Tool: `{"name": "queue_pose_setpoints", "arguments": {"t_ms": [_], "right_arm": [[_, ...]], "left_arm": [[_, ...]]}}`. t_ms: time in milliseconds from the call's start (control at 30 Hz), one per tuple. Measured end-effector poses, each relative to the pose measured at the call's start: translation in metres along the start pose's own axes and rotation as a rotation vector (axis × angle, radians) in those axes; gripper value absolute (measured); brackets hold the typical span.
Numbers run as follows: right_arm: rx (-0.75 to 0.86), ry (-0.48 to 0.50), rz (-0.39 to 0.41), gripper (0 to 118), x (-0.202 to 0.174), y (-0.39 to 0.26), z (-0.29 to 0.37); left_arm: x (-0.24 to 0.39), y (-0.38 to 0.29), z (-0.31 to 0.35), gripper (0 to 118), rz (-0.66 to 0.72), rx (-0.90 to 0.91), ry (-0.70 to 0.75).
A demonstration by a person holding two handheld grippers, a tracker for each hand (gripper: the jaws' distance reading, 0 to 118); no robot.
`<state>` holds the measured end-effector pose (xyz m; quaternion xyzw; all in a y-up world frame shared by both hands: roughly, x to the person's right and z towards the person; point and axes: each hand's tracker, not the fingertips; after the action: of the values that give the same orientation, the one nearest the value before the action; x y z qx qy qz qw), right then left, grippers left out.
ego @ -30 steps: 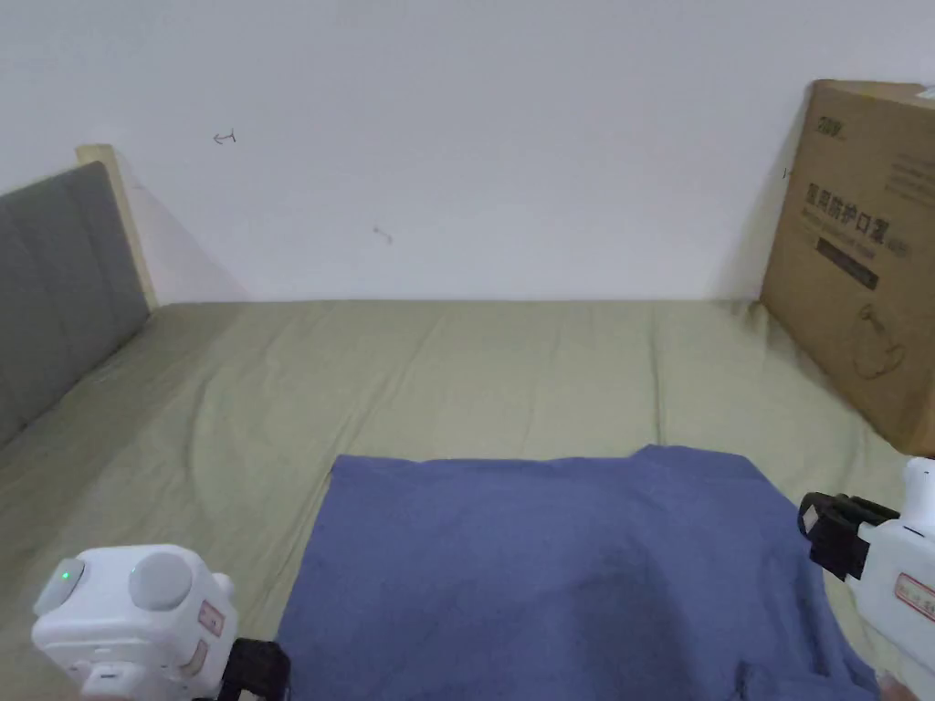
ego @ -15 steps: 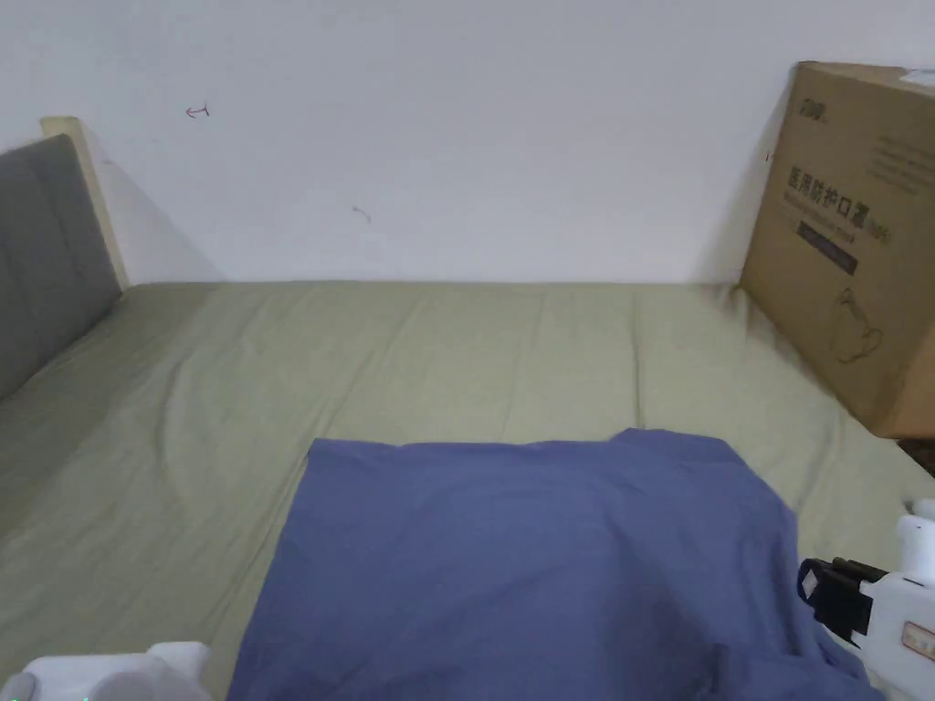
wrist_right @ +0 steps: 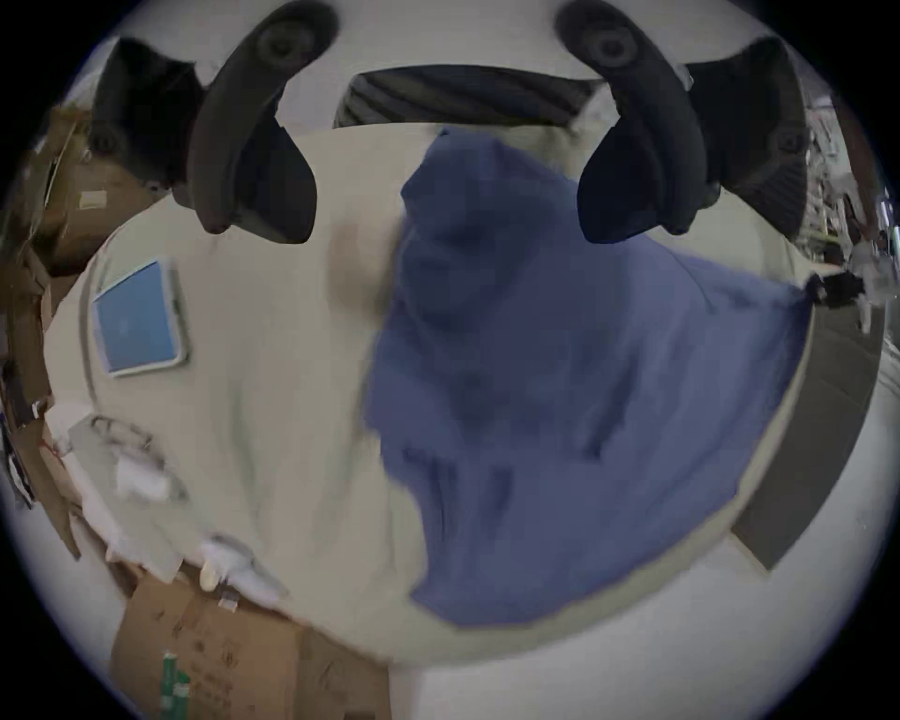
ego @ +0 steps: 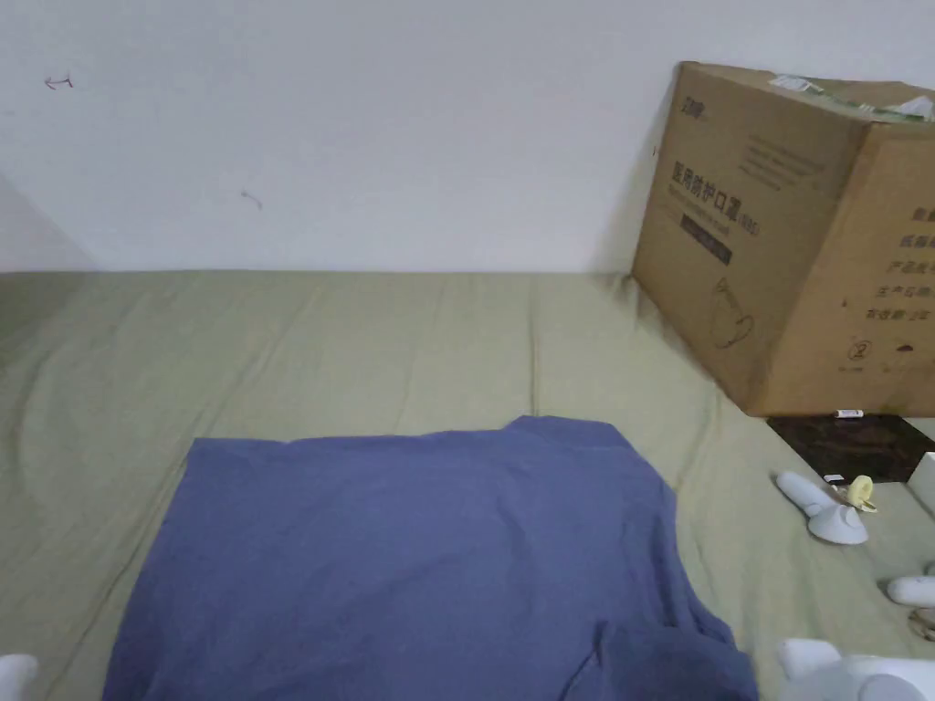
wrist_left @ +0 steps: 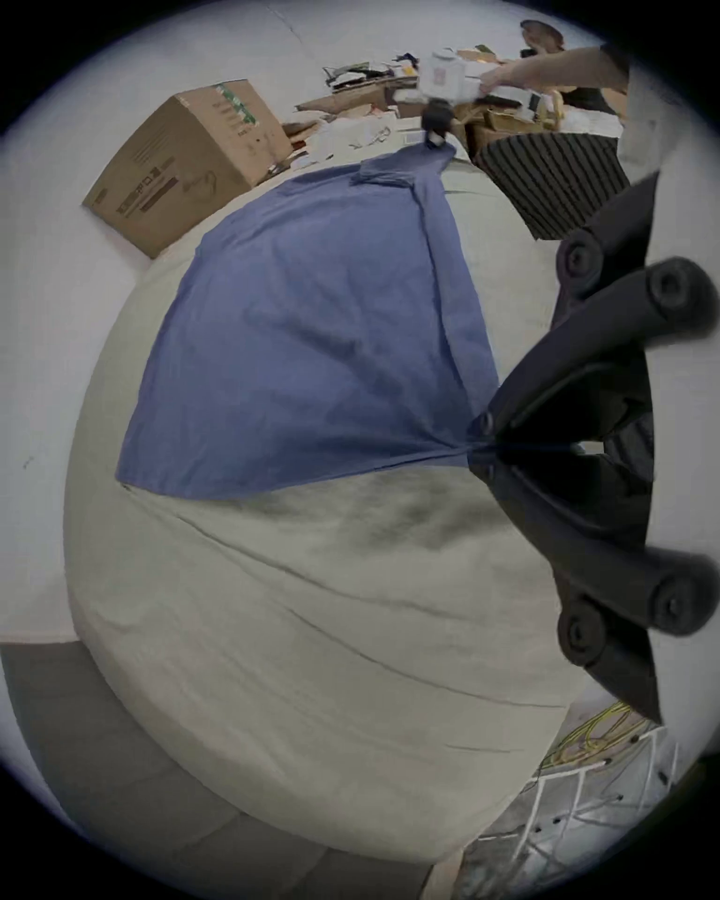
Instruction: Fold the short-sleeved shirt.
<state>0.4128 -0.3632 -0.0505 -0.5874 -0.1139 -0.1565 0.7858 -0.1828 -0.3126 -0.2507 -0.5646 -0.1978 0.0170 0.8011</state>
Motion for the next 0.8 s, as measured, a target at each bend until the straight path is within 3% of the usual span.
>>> {"name": "queue_pose_setpoints", "arguments": {"t_ms": [133, 233, 300, 433, 633, 800], "right_arm": [[-0.006, -0.038, 0.098, 83, -0.005, -0.006, -0.015], [0.038, -0.016, 0.115, 60, -0.010, -0.008, 0.003], [0.084, 0.086, 0.119, 5, -0.010, -0.008, 0.013], [0.126, 0.034, 0.156, 5, -0.015, -0.014, 0.029], [0.221, 0.127, 0.041, 5, -0.004, -0.011, 0.069], [0.292, 0.166, -0.007, 5, -0.004, 0.036, 0.081]], "left_arm": [[-0.006, -0.002, -0.009, 1, 0.028, -0.027, 0.013], [-0.015, -0.007, -0.012, 1, 0.128, -0.033, -0.027], [-0.019, -0.010, -0.011, 1, 0.173, -0.021, -0.068], [-0.019, -0.014, -0.003, 1, 0.165, 0.003, -0.075], [-0.009, -0.007, 0.032, 1, 0.182, 0.043, -0.134], [-0.010, 0.043, 0.035, 1, 0.215, 0.072, -0.184]]}}
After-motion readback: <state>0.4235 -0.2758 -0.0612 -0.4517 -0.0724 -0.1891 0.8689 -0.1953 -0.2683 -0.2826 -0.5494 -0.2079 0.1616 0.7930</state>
